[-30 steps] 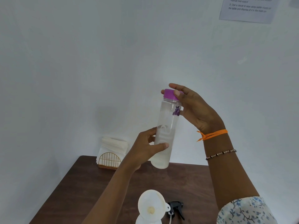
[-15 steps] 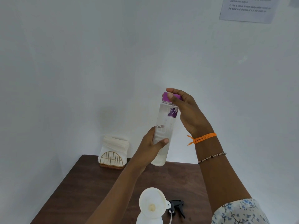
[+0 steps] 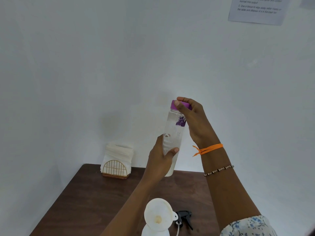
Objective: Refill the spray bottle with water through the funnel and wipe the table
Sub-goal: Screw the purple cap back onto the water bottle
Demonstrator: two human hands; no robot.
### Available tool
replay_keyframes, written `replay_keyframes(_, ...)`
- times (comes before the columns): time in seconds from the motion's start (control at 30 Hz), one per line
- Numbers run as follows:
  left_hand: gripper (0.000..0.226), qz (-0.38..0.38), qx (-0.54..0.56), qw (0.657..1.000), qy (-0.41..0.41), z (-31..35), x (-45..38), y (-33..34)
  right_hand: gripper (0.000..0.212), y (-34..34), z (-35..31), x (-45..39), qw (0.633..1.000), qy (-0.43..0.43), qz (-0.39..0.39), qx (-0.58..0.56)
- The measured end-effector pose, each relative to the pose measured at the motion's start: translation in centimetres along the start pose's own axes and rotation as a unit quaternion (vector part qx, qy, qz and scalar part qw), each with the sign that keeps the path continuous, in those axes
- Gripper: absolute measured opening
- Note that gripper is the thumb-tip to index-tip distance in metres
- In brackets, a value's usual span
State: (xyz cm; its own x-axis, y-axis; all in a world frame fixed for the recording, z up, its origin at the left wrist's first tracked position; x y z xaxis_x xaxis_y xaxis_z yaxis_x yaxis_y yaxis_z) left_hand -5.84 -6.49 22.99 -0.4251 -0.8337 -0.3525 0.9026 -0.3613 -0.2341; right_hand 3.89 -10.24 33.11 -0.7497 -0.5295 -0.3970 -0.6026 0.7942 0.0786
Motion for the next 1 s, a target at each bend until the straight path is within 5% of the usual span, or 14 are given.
replay_keyframes(0.23, 0.059, -0.024, -0.014, 1.000, 0.010, -0.5, -0.5, 0.3, 0.027, 0.0, 0.1, 0.5, 0.999, -0.044, -0.018, 0.012)
replay_keyframes(0.5, 0.055, -0.028, 0.018, 0.999, 0.020, -1.0, -1.3, -0.3, 0.082, -0.8, 3.4, 1.7, 0.993, 0.046, -0.109, 0.014)
replay_keyframes(0.7, 0.052, -0.040, 0.049, 0.998, -0.003, -2.4, -1.2, -0.3, 0.035, -1.4, 6.4, 2.4, 0.990, 0.071, -0.108, 0.054)
replay_keyframes(1.0, 0.049, -0.113, 0.019, 0.978, -0.173, -9.2, -1.1, -1.3, 0.039, -1.0, 12.7, 3.4, 0.988, 0.094, -0.061, 0.107)
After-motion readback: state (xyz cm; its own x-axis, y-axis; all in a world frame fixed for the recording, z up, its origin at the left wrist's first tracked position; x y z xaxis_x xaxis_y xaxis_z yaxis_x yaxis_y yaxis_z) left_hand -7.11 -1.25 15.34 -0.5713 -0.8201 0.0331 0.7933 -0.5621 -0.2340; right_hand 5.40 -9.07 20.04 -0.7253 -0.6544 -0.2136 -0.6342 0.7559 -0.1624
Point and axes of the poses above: each hand's wrist, its own x-axis away from the middle knuckle, its own y-axis out of the palm, z = x × y, the point moved 2 cm from there along -x, towards the middle knuckle, and after that the axes turned 11 degrees about z, right-handed, at the moved point
